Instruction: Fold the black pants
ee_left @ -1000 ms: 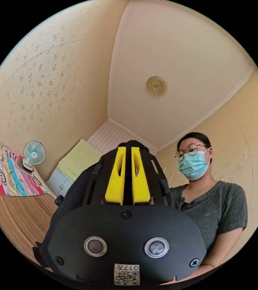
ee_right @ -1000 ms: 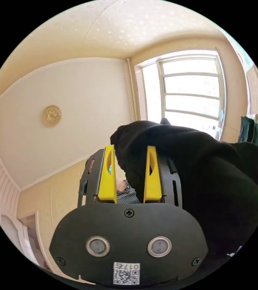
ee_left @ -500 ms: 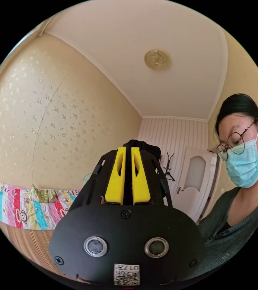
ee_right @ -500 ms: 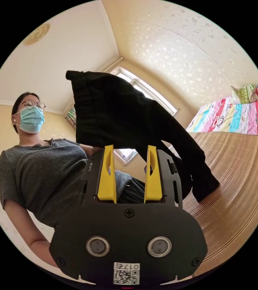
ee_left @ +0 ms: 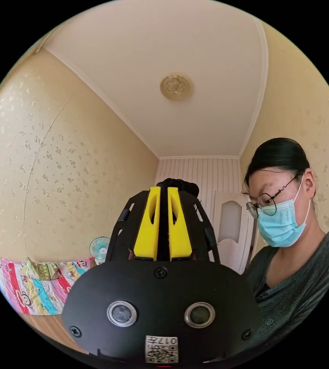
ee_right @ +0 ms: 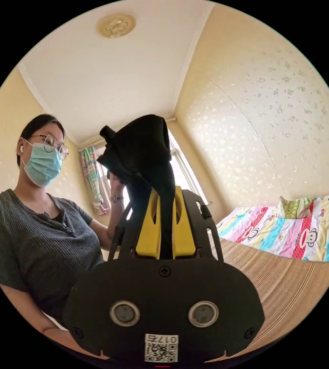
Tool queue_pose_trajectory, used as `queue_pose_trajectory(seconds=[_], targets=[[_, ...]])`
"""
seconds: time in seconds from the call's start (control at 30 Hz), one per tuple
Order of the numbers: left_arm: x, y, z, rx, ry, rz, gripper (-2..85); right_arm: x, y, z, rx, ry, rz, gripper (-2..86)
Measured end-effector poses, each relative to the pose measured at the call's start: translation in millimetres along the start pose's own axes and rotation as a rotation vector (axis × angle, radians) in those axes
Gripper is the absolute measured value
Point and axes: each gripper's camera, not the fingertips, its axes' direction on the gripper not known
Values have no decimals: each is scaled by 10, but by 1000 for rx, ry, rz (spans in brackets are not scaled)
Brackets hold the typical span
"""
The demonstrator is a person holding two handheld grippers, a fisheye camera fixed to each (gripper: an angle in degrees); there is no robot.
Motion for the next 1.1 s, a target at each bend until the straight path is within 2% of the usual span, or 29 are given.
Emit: queue_pose_trajectory(seconds=[0.13,0.27,0.37,0.43,0.47,0.53,0.57,0.6,0.63,0.67,0.73,0.8,0.87,0.97,1.03,1.1], targets=[[-315,-643,-322,23,-3,46,34,-418,-664,90,-38,93,-165,38],[-866,-1193,-466,45,10,-15,31,-892,-1335,324,-79,205,-282,31],[-1495,-1497,-372,-4,-80,-77,30,-891,-1666,556,-155,359,-252,28],[-2328,-1604,-61,-84,-165,-206,29,-633,-1818,724,-224,467,-238,27],[-2589,-1619,59,-106,-195,-236,29,-329,-1905,866,-281,539,-239,27],[-3899,-1642,741,-222,-341,-372,33,383,-2038,1133,-389,667,-192,28],[-4280,-1632,949,-263,-376,-414,35,995,-2126,1301,-463,755,-121,31],[-4998,-1597,1337,-336,-459,-482,46,1668,-2210,1413,-516,825,-30,35],[-5598,-1546,1679,-405,-557,-503,64,2017,-2249,1439,-537,839,29,38],[-5849,-1512,1831,-446,-610,-494,69,2714,-2293,1421,-575,797,168,48],[-6643,-1183,2213,-644,-773,-502,82,3506,-2209,1286,-636,750,322,63],[-7059,-764,2253,-809,-811,-522,84,4074,-1896,957,-615,804,473,64],[-7314,-245,2062,-930,-793,-538,85,4279,-1550,751,-600,780,490,54],[-7600,855,1330,-1104,-762,-653,81,4638,-637,455,-728,755,606,35],[-7778,1831,531,-1298,-740,-837,79,4798,38,266,-844,743,705,28],[-7830,2368,-106,-1390,-722,-986,79,4913,926,-12,-980,725,877,20]])
